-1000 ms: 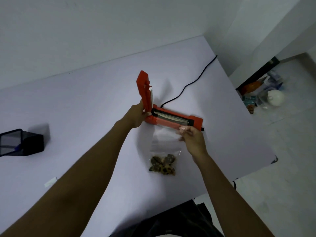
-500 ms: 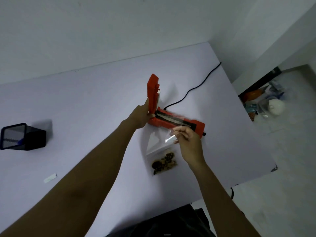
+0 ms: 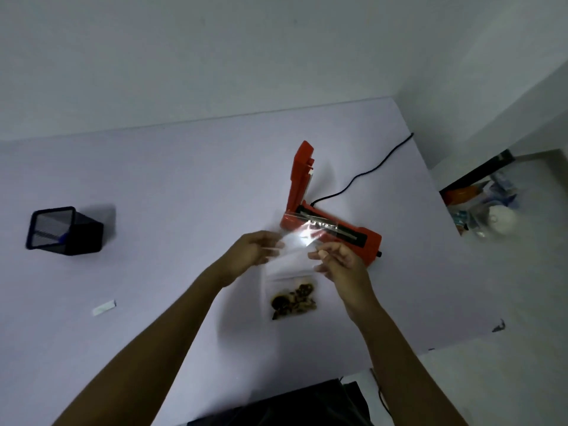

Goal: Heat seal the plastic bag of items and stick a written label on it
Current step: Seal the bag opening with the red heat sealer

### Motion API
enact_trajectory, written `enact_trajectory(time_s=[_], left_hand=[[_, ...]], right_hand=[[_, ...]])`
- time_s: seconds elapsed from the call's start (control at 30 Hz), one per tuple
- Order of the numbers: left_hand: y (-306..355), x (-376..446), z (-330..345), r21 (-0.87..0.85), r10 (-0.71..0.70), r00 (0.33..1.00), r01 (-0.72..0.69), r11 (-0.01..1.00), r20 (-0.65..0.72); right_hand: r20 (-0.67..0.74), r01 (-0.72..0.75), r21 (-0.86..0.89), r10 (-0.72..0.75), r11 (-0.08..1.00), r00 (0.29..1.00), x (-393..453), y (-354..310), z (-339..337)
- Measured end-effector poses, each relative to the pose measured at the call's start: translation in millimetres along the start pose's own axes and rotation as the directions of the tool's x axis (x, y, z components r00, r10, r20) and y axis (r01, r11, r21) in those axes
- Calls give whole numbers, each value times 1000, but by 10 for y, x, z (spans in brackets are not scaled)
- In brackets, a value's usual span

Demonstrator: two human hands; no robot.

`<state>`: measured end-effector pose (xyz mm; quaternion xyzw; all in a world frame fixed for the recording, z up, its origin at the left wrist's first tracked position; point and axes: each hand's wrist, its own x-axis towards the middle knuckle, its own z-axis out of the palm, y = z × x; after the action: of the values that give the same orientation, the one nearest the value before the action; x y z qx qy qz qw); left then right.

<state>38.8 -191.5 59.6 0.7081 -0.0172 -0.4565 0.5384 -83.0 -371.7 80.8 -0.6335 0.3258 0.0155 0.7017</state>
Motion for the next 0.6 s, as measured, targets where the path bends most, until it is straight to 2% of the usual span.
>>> enact_trajectory(time_s=[0.03, 0.1, 0.23, 0.37, 0.43, 0.6], left_hand=[[-20, -91, -21, -85, -20, 999, 23, 996, 33], [-80, -228, -83, -137, -7, 998, 16, 990, 67], [-247, -349, -281, -146, 1, 999, -9, 989, -53], [-441, -372, -543, -228, -37, 987, 1, 974, -153], [-507, -378, -668, -236, -49, 983, 5, 972, -179], [-619, -296, -862, -249, -42, 945, -43, 968, -325]], right_hand=[[6, -7, 0, 7, 1000, 1000, 9, 14, 54], [13, -26, -9, 26, 1000, 1000, 28, 50, 176], [66, -78, 0, 77, 997, 995, 76, 153, 435], [192, -142, -250, 193, 958, 962, 109, 480, 636], [192, -155, -374, 240, 914, 952, 110, 653, 731], [137, -56, -490, 140, 870, 981, 89, 835, 997]])
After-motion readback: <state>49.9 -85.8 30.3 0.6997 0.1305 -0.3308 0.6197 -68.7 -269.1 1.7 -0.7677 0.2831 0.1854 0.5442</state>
